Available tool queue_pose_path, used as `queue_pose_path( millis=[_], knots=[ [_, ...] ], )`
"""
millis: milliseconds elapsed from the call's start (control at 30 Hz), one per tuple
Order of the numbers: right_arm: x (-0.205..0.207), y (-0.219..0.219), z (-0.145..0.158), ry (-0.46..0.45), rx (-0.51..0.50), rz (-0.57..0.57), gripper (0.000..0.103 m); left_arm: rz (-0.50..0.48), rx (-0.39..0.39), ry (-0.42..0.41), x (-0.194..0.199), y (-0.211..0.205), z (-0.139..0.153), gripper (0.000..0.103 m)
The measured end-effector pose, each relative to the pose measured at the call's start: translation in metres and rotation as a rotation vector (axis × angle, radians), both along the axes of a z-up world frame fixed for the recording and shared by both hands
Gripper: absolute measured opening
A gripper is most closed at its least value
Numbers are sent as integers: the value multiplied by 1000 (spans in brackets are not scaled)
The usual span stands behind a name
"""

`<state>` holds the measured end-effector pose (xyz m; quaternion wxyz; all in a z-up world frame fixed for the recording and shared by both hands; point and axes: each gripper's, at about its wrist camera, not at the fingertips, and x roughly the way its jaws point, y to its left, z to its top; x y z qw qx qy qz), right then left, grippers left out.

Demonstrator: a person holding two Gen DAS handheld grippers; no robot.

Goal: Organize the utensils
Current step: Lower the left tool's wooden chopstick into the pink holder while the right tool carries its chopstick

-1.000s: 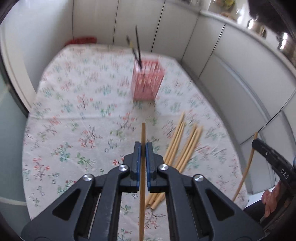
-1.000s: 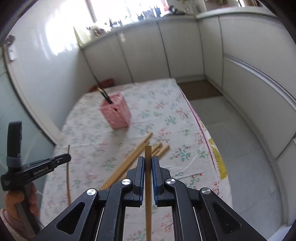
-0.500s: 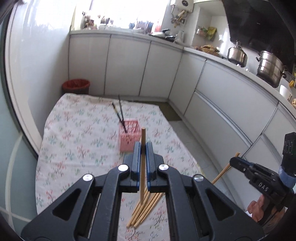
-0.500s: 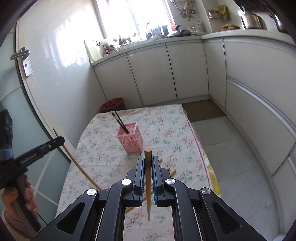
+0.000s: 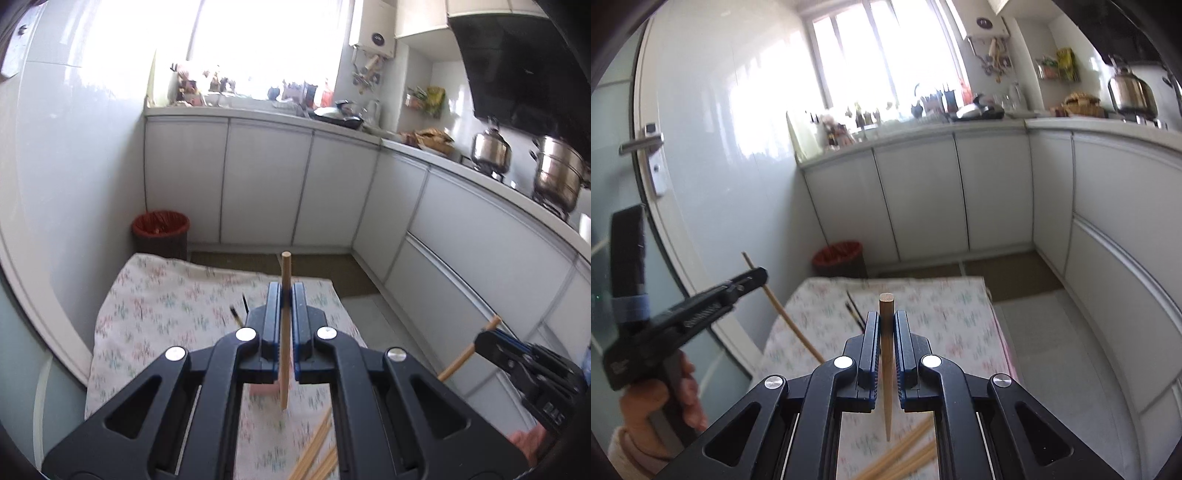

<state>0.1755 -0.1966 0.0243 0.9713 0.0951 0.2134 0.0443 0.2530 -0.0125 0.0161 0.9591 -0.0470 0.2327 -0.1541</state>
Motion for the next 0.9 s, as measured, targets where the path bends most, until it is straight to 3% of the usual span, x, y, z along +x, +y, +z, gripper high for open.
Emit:
queue_pose_path(
  millis=[200,400,500,600,700,900],
  knots=[
    [47,4,12,-50,8,3,8,28,-6,-12,41,-10,-7,6],
    [90,11,1,-75,25,19,8,48,18,93,79,-17,-59,6],
    [110,15,-10,-76,25,25,8,46,-12,131,72,-5,-76,12],
    [126,20,-19,-88,7,27,8,71,4,84,55,5,-68,16],
    [138,25,-26,-93,5,27,8,76,2,88,47,13,-61,24],
    [163,35,-64,-68,20,25,8,131,18,122,48,19,-76,25]
  ],
)
